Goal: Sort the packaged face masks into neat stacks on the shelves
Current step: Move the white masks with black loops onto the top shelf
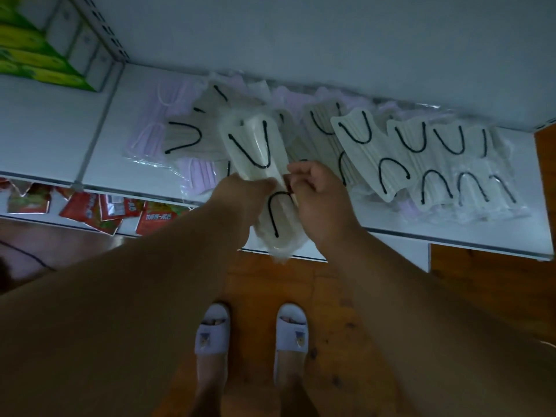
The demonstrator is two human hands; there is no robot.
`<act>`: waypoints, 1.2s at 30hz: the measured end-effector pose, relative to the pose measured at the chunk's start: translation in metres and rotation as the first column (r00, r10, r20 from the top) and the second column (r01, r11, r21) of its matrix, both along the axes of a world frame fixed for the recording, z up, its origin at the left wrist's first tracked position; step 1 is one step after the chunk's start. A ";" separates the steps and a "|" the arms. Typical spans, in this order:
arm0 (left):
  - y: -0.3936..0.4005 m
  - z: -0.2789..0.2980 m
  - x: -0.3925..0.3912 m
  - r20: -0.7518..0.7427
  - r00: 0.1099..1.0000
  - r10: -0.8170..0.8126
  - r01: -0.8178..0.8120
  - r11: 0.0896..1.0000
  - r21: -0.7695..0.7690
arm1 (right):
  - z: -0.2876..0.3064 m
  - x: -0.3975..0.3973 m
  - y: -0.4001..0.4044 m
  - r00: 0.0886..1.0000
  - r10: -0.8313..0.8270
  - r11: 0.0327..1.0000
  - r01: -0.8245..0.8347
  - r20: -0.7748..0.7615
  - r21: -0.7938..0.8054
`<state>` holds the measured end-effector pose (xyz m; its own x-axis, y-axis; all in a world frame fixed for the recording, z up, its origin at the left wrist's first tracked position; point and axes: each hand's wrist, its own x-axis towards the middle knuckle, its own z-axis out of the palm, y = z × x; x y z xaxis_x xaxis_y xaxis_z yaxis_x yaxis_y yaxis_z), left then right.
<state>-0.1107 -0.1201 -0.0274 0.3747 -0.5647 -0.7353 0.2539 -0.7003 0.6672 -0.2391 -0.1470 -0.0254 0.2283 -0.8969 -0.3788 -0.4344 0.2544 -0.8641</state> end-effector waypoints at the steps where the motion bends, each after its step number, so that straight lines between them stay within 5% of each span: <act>1: 0.003 0.000 0.002 -0.006 1.000 0.014 -0.014 1.000 0.005 | 0.002 -0.001 0.002 0.999 -0.045 0.999 0.046 0.023 -0.014; 4: 0.018 0.003 0.011 -0.107 0.994 0.003 -0.002 1.000 0.003 | 0.005 -0.006 0.005 0.983 -0.133 0.987 0.119 -0.130 -0.112; 6: 0.028 0.011 0.014 -0.152 0.986 -0.063 0.065 0.998 0.007 | 0.010 -0.006 0.011 0.977 -0.104 0.994 0.110 -0.188 0.019; 10: 0.051 0.035 0.015 -0.198 0.954 -0.225 0.223 0.974 -0.031 | 0.022 -0.009 0.038 0.968 -0.229 0.909 0.174 0.104 0.378; 14: 0.077 0.057 0.021 -0.401 0.903 -0.156 0.173 0.985 0.008 | 0.043 -0.025 0.066 0.796 -0.526 0.756 0.278 0.299 0.592; 17: 0.093 0.074 0.017 -0.251 0.935 -0.252 0.255 0.967 -0.023 | 0.064 -0.034 0.088 0.786 -0.541 0.708 0.233 0.300 0.666; 20: 0.106 0.092 0.005 -0.122 0.938 -0.325 0.317 0.945 -0.077 | 0.080 -0.042 0.112 0.797 -0.498 0.742 0.187 0.342 0.643; 25: 0.131 0.131 -0.014 -0.285 0.938 -0.196 0.186 0.981 -0.062 | 0.120 -0.075 0.136 0.747 -0.558 0.760 0.287 0.360 0.583; 28: 0.151 0.170 -0.038 -0.053 0.937 -0.345 0.335 0.932 -0.142 | 0.164 -0.098 0.155 0.737 -0.498 0.803 0.192 0.457 0.565; 32: 0.180 0.244 -0.075 0.025 0.956 -0.291 0.289 0.927 -0.241 | 0.226 -0.121 0.178 0.756 -0.487 0.841 0.271 0.437 0.468; 36: 0.206 0.305 -0.098 -0.154 0.972 -0.179 0.130 0.949 -0.286 | 0.283 -0.150 0.191 0.759 -0.514 0.851 0.394 0.400 0.348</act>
<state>-0.2090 0.0858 0.2773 0.1457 -0.7932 -0.5912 0.2873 -0.5379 0.7925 -0.3894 0.0442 0.2572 0.0170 -0.8401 -0.5422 0.2193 0.5322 -0.8177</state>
